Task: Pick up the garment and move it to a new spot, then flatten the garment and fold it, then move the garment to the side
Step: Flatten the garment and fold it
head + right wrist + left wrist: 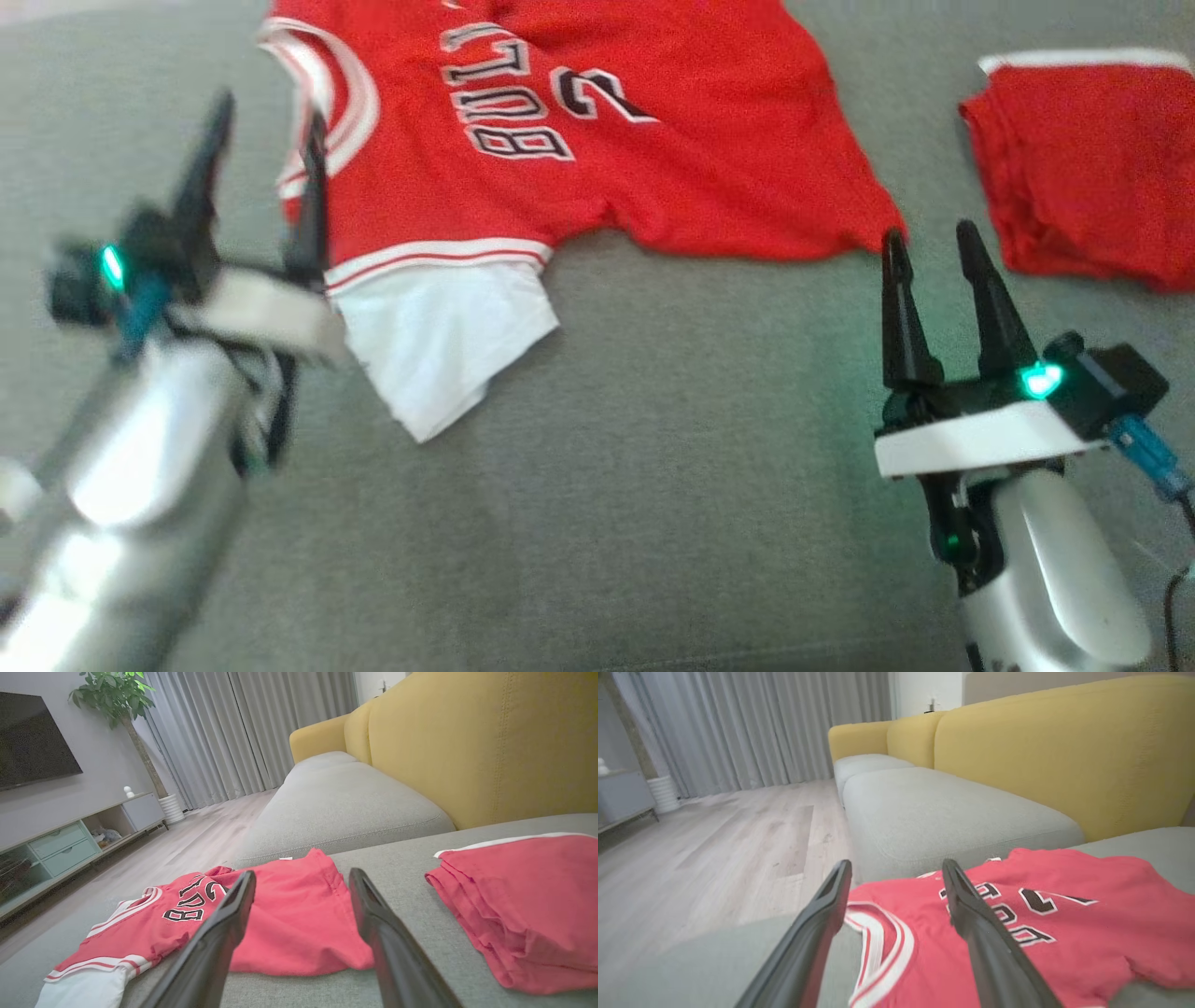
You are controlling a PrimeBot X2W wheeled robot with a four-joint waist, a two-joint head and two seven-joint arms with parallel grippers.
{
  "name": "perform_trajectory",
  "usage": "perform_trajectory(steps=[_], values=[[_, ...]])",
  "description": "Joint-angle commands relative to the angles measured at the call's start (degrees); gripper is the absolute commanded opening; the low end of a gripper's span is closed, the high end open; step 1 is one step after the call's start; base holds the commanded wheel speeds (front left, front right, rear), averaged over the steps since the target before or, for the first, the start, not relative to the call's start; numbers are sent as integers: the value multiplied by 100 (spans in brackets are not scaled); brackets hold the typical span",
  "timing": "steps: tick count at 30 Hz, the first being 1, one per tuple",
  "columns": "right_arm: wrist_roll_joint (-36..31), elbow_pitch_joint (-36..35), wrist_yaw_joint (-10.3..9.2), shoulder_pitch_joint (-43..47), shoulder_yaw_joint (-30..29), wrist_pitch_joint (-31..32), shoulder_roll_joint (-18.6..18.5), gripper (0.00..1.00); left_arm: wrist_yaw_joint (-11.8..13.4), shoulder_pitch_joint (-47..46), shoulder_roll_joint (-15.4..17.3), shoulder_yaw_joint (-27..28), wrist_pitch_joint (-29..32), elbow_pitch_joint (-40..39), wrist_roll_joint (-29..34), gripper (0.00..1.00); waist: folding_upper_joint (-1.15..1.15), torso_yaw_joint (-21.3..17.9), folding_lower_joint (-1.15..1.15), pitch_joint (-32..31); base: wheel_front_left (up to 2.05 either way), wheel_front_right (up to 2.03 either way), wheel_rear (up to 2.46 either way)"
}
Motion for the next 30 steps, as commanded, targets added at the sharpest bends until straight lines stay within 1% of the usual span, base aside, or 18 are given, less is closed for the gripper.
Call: perform_trajectory(steps=[1,3,8,12,14,17,19,25,30], values=[[-26,-136,-5,86,90,-62,-11,100,77,-14,130,318,-28,-234,58,100,0,321,1,-313,0,0,0],[-53,-63,-5,148,56,-62,-11,100,184,544,-21,509,-29,-579,138,100,0,429,1,-419,0,0,0],[-77,80,-5,269,-6,-62,-11,100,357,1777,-477,954,-29,-1276,321,100,0,599,1,-555,0,0,0],[-60,133,-5,288,8,-62,-11,100,292,2343,-791,1146,-29,-1579,547,100,0,642,1,-590,0,0,0],[-53,154,-5,284,25,-62,-11,100,201,2453,-889,1200,-29,-1611,665,100,0,643,1,-604,0,0,0],[-42,176,-5,265,71,-62,-11,100,39,2511,-982,1231,-29,-1495,770,100,0,601,1,-614,0,0,0],[-26,163,-5,246,95,-62,-11,100,-77,2559,-1072,1203,-26,-1223,742,100,0,528,1,-591,0,0,0],[6,142,-5,240,121,-62,-11,100,-105,2520,-1163,1070,420,-476,613,100,0,356,1,-462,0,0,0],[49,112,-5,215,134,-62,-11,100,-243,2391,-1198,1003,608,-166,519,100,0,216,1,-324,0,0,0]])
